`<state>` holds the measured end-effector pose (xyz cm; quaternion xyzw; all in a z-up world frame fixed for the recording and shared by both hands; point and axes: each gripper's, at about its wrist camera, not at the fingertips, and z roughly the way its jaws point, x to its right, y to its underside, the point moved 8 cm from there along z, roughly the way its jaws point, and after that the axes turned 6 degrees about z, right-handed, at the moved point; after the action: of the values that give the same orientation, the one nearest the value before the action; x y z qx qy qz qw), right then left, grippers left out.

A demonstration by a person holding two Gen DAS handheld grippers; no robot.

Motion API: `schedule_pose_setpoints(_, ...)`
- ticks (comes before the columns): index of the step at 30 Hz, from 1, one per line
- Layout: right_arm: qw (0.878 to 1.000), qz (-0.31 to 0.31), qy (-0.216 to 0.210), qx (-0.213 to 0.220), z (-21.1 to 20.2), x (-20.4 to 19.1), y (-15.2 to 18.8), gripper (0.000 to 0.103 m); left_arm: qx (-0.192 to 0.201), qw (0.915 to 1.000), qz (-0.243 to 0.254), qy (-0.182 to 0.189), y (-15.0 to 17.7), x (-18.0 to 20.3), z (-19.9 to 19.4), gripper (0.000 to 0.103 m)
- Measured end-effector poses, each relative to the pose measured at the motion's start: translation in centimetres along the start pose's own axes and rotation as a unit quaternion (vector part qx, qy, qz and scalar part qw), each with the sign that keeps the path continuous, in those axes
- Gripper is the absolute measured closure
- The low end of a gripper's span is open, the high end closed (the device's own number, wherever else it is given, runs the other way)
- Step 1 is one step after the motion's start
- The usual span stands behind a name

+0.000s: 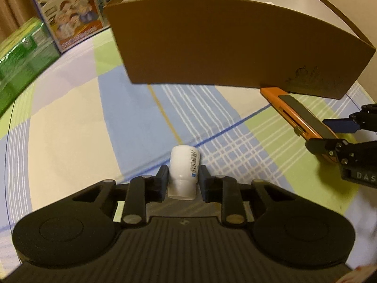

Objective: Organize rigid objects
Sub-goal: 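Grasp the orange utility knife with the right tool while the left tool grasps the white pill bottle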

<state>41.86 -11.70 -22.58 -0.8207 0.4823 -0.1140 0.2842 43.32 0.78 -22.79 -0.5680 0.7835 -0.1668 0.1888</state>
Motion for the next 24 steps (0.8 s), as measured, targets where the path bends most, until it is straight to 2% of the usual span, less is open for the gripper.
schedule_pose_setpoints(9,1.0,-0.031,0.002,0.003,0.5,-0.6,-0.1,0.071,-0.027,0.997,-0.072,0.008,2.8,0.5,-2.2,0.08)
schedule_pose_setpoints(17,0.998,-0.052,-0.012,-0.018,-0.4,-1.1,1.0,0.072,-0.042,0.9955,-0.084,0.015,4.4,1.7,-3.4,0.08)
schedule_pose_setpoints(24,0.996,-0.069,-0.036,-0.037,-2.7,-1.8,4.0,0.072,-0.047,0.995,-0.084,0.024,5.1,2.9,-4.0,0.08)
